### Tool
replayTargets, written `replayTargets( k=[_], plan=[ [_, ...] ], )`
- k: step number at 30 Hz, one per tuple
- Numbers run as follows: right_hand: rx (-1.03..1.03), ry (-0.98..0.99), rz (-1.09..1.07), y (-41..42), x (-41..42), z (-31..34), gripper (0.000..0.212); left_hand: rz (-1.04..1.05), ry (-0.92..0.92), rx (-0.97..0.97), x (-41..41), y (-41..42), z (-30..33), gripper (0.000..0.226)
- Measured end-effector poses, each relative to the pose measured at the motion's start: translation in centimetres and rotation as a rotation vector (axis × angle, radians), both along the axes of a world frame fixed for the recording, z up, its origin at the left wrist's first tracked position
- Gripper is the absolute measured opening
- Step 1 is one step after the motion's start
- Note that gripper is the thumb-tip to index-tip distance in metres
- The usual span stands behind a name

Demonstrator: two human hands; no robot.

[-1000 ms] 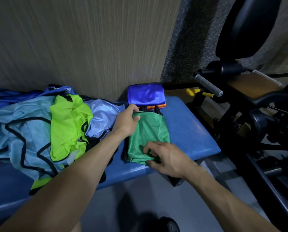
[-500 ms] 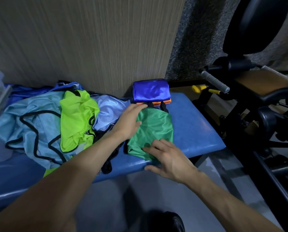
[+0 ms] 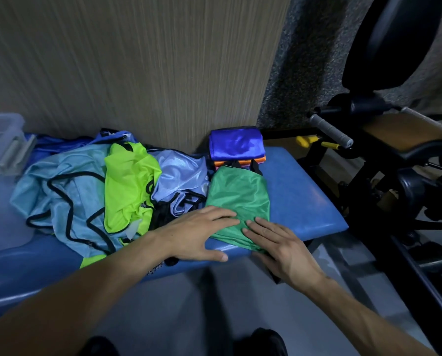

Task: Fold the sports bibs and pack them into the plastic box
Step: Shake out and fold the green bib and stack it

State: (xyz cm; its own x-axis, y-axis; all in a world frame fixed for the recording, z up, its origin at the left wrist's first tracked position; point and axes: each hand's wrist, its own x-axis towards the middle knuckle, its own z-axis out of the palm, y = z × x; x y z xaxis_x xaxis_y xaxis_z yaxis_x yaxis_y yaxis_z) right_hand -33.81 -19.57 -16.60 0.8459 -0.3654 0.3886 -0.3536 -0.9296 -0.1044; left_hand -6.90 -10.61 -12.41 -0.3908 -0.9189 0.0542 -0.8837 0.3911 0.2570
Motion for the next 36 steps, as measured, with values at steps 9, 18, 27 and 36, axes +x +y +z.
replayTargets(
  k=[9, 18, 27, 36],
  plan=[
    [0.303, -0.18, -0.223, -0.2, 1.9, 4.6, 0.024, 0.187, 0.186, -0.029, -1.2, 1.0, -0.4, 0.073],
    [0.607, -0.528, -0.224, -1.2, 2.0, 9.9, 0.019, 0.409, 0.566, -0.274, -2.6, 1.0, 2.3, 0.021],
    [1.12, -0.988, -0.434, -4.5, 2.8, 12.1, 0.025, 0.477, 1.144, -0.05, -2.6, -5.7, 6.3, 0.047],
    [1.269, -0.547, -0.611, -6.6, 3.1, 6.1, 0.065, 0.961, 1.063, 0.114, -0.7, -11.7, -0.4, 0.041]
  ],
)
